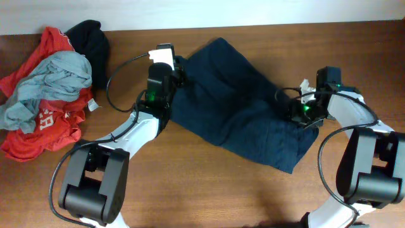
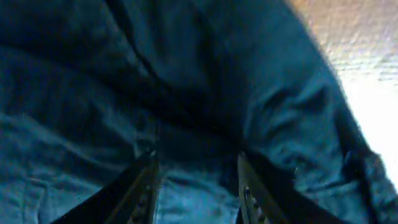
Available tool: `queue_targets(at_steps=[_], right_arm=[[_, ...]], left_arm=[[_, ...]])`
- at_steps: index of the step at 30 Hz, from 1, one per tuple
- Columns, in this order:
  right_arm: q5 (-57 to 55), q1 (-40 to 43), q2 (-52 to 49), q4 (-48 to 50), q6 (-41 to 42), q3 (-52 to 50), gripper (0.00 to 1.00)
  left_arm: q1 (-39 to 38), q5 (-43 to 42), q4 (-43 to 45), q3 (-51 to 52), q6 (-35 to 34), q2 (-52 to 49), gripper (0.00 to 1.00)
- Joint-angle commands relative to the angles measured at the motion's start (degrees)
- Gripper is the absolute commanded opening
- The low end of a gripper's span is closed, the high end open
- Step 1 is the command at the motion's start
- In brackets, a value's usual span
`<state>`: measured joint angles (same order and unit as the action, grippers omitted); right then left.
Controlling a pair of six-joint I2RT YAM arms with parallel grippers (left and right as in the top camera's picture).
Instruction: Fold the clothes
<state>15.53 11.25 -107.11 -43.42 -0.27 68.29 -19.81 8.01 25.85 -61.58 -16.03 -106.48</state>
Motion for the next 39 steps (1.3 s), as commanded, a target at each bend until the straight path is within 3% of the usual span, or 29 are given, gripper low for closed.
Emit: queue_targets(at_steps=[1,4,8,11,15,21,26,31,39], right_arm=[[0.63,-0.35,-0.33,-1.88,-0.59,-0.26,0.44],[0.72,-0.35,-0.33,-2.64,-0.55,-0.26,0.42],[0.72,-0.35,-0.31,-2.40,-0.11,-0.24,0.15],[0.72,-0.35,-0.31,-2.16,-0.11,0.33,0.04],[1.01,-0.31,-0.11,-4.81,0.31,3.96,0.04],[4.42,-0.20,0.90,-16.28,0.44,15.82,0.04],[3.04,1.36,2.45,-21.64,7.41,22.86,0.04],[2.89,5.42,3.23,-22.95,10.34,22.93,0.04],[1.38,11.54,3.23,-22.43,12.46,18.53,0.04]], left_arm=[[-0.07,0.63,-0.15,-0.68,0.28,1.73,0.01],[-0.07,0.63,-0.15,-0.68,0.28,1.73,0.01],[-0.07,0.63,-0.17,-0.68,0.28,1.73,0.01],[-0.07,0.63,-0.15,-0.68,0.28,1.73,0.01],[-0.07,0.63,-0.15,-0.68,0.28,1.73,0.01],[-0.07,0.63,0.50,-0.68,0.28,1.73,0.01],[-0.04,0.63,5.70,-0.68,0.61,1.73,0.01],[0.00,0.70,11.72,-1.31,2.95,1.73,0.01],[0.11,1.07,10.99,-5.81,5.09,0.76,0.01]])
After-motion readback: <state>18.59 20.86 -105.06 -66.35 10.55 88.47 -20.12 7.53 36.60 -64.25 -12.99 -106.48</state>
